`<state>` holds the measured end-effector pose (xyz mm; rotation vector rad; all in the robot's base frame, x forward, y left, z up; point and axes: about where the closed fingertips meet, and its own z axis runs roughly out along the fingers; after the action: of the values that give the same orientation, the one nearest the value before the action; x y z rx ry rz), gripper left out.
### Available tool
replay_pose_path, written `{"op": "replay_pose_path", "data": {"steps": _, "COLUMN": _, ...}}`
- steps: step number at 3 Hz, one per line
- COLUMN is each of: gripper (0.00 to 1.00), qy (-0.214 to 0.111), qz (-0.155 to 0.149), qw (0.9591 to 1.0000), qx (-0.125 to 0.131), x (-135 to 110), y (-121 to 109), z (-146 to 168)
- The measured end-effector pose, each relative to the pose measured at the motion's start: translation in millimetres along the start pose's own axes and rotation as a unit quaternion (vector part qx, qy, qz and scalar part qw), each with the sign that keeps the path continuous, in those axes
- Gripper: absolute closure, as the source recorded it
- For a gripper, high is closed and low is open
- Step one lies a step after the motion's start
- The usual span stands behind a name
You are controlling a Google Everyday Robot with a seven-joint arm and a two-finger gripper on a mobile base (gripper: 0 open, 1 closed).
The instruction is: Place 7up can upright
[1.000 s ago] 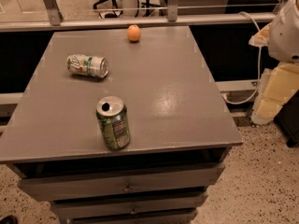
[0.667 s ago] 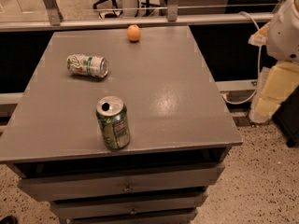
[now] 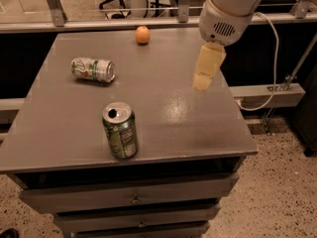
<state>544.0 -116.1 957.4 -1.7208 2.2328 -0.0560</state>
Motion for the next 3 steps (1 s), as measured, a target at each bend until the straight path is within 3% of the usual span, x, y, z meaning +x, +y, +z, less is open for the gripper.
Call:
{"op": "replay_pose_path", "data": {"steps": 1, "gripper": 0.0, "qy": 0.0, "qz": 0.0, "qw": 1.0, "qx": 0.0, "x": 0, "y": 0, "z": 0}}
{"op": "replay_pose_path", "data": {"steps": 3, "gripper": 0.0, "qy": -0.075, "qz": 0.008, "qw": 0.9971, "qx": 0.016, "x": -81, "y": -49, "z": 22}}
